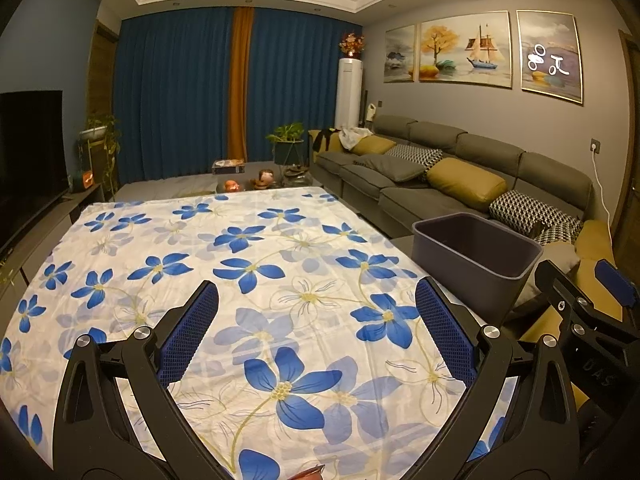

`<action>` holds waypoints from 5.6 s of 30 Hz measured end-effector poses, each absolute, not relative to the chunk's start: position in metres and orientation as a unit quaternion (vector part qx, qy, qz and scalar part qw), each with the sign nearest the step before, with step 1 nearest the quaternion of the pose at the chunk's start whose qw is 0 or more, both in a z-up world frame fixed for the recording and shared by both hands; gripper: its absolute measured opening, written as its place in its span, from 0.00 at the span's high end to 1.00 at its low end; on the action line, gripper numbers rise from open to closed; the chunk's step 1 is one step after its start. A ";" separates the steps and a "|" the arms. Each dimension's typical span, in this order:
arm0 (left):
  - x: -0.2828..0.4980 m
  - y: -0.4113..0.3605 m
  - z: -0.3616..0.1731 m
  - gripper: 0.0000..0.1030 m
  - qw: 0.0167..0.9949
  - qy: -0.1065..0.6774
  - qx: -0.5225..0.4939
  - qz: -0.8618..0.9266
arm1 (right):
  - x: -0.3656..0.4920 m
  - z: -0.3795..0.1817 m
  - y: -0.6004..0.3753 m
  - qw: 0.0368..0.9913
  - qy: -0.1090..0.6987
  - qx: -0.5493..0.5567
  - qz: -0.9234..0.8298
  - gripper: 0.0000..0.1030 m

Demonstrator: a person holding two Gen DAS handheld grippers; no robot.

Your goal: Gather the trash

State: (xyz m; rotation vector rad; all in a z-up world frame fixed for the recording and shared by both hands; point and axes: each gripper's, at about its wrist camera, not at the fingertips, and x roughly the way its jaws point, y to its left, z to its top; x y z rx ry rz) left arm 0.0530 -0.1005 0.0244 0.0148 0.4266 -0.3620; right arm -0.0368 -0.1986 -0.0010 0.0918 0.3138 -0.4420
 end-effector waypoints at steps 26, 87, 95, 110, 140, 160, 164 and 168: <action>0.052 -0.101 0.026 0.06 0.961 0.210 0.007 -0.181 | -0.038 -0.001 -0.198 0.962 0.155 0.046 -0.219 0.05; 0.050 -0.104 0.020 0.06 0.959 0.216 0.009 -0.184 | -0.039 0.001 -0.200 0.962 0.155 0.047 -0.221 0.05; 0.051 -0.103 0.020 0.06 0.959 0.216 0.010 -0.184 | -0.039 0.001 -0.200 0.962 0.155 0.047 -0.220 0.05; 0.051 -0.103 0.020 0.06 0.959 0.216 0.010 -0.184 | -0.040 0.001 -0.200 0.962 0.156 0.048 -0.221 0.05; 0.045 -0.101 0.019 0.14 0.961 0.210 0.012 -0.181 | -0.041 0.000 -0.200 0.962 0.155 0.048 -0.219 0.05; 0.047 -0.099 0.023 0.10 0.960 0.212 0.010 -0.182 | -0.042 0.000 -0.199 0.963 0.153 0.047 -0.219 0.05; 0.047 -0.098 0.025 0.07 0.963 0.209 0.013 -0.172 | -0.040 0.001 -0.199 0.962 0.153 0.046 -0.219 0.05; 0.046 -0.097 0.027 0.07 0.963 0.206 0.011 -0.172 | -0.040 0.002 -0.199 0.963 0.153 0.046 -0.219 0.05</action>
